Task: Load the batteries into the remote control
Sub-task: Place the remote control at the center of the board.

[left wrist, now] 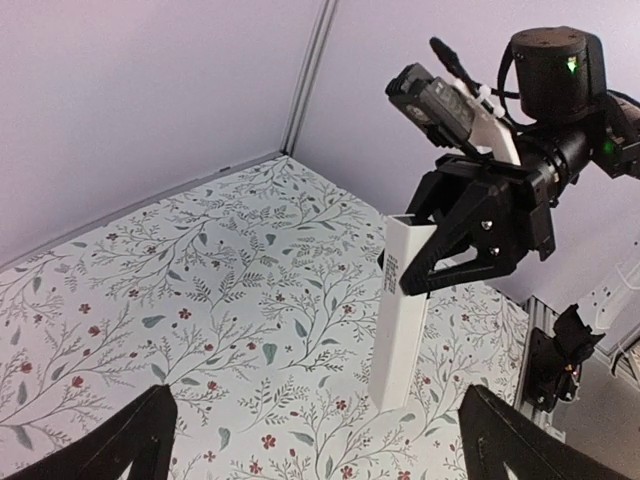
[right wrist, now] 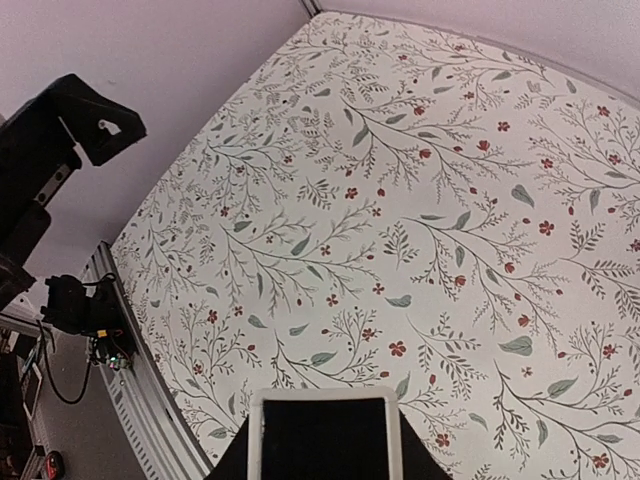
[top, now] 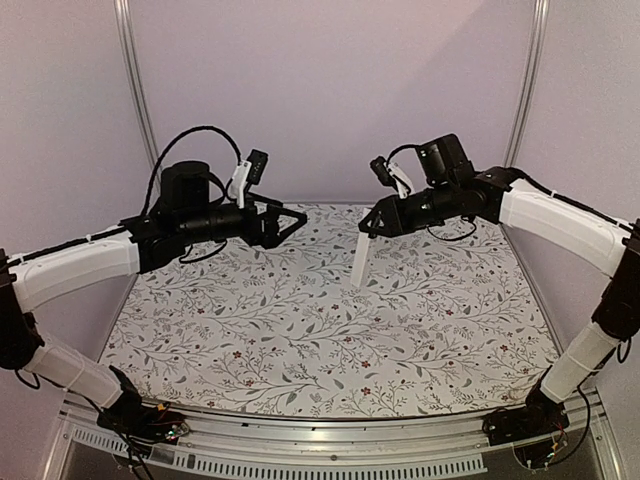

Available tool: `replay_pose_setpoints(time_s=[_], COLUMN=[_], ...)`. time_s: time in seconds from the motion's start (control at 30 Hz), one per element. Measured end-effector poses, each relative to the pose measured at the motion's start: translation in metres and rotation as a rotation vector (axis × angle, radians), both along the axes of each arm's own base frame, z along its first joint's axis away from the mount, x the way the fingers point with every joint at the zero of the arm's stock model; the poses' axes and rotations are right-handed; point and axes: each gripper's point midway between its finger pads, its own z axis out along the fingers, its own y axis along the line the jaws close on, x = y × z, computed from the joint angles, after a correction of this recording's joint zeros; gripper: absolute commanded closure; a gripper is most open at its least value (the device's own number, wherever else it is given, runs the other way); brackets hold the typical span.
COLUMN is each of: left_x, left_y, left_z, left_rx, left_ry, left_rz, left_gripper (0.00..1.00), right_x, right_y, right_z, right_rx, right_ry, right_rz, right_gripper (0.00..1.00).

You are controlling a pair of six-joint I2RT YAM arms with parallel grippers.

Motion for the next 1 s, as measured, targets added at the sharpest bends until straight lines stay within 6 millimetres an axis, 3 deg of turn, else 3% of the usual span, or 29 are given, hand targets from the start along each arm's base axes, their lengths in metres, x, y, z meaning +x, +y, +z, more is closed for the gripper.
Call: replay_pose_setpoints(time_s=[0.33, 0.5, 0.67, 0.8, 1.0], left_x=[0.013, 0.010, 0.007, 0.005, 0.003], left_y=[0.036, 0.048, 0.054, 0.056, 0.058], left_z=[-0.053, -0.064, -0.063, -0.064, -0.071], left_rx=[0.087, 0.088, 0.072, 0.058, 0.050], left_ry=[0.087, 0.094, 0.079, 0.073, 0.078], left_rz=[0.225, 0.271, 0.288, 0.291, 0.293], left_gripper=[0.01, 0.00, 0.00, 0.01, 0.00], right_x=[0.045, 0.044, 0.044, 0.043, 0.051], right_y=[0.021, 0.015, 0.014, 0.016, 0.024], right_z=[-0.068, -0.116, -0.148, -0.170, -0.173], right_rx=[-0.356, -0.492, -0.548, -0.575, -0.583], right_ry=[0.095, 0.172, 0.228, 0.269, 0.293], right_rz=[-0.119, -0.145, -0.173, -0.185, -0.198], right_gripper=[1.00, 1.00, 1.00, 1.00, 0.99])
